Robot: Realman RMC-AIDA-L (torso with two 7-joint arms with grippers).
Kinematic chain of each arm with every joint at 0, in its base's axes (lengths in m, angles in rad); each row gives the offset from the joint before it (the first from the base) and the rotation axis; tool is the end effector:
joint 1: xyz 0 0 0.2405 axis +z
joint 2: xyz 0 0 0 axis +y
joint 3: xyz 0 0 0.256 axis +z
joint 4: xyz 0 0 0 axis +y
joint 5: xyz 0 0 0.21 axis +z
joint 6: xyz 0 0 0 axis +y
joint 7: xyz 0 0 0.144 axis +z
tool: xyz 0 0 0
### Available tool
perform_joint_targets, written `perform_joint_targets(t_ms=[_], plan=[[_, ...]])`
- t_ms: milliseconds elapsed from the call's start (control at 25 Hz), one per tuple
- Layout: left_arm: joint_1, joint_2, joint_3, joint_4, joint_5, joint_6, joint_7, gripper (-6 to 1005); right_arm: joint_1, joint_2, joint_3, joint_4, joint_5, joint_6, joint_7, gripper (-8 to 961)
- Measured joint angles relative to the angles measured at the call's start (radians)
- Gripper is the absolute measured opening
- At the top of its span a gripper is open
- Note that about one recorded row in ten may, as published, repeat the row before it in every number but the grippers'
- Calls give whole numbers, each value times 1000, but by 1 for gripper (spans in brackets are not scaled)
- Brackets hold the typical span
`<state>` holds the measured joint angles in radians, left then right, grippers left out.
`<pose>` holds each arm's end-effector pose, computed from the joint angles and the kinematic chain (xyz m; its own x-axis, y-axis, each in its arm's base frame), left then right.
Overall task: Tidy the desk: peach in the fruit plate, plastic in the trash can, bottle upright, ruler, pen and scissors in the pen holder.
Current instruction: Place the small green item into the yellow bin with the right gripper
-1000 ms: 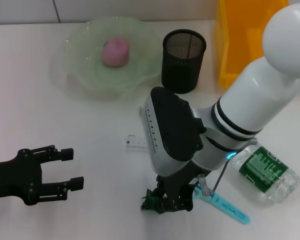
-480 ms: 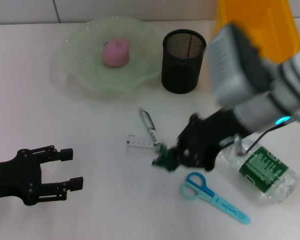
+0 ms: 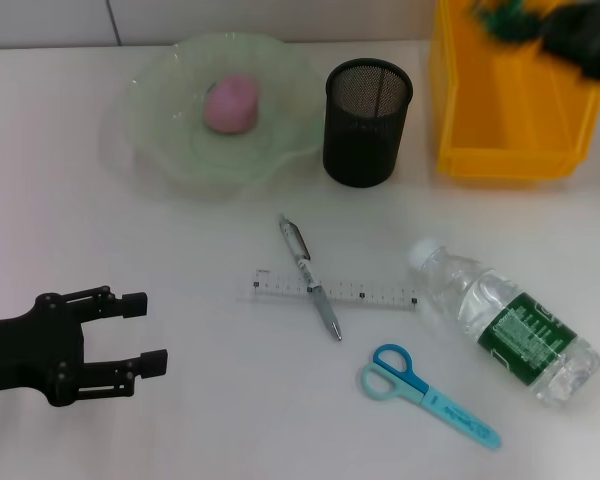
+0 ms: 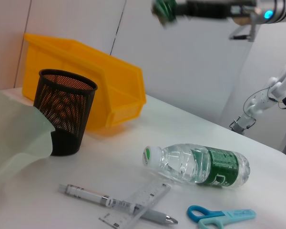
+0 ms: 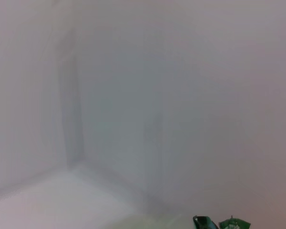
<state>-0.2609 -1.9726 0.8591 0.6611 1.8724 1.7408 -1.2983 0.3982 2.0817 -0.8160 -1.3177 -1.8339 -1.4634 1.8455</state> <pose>-0.3235 0.2412 0.0270 0.7764 0.4064 0.4817 0.4837 -0.8742 -0.0422 0.2036 0.3535 0.1071 0.7940 -0.2229 -0.5656 -0.4996 -0.7693 -0.3982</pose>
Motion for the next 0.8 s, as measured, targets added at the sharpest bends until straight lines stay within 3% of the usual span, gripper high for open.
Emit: perform_joint_targets(t_ms=[200, 320, 640, 800], plan=[[-3, -1, 0, 0, 1, -1, -1, 809, 24, -2, 100, 190, 124, 175, -106, 87], [-6, -2, 0, 0, 1, 0, -3, 809, 65, -2, 84, 275, 107, 314, -131, 82], [-11, 0, 0, 0, 1, 1, -11, 809, 101, -2, 28, 332, 81, 397, -131, 63], [-13, 0, 0, 0, 1, 1, -11, 809, 103, -2, 29, 329, 75, 397, -131, 210]])
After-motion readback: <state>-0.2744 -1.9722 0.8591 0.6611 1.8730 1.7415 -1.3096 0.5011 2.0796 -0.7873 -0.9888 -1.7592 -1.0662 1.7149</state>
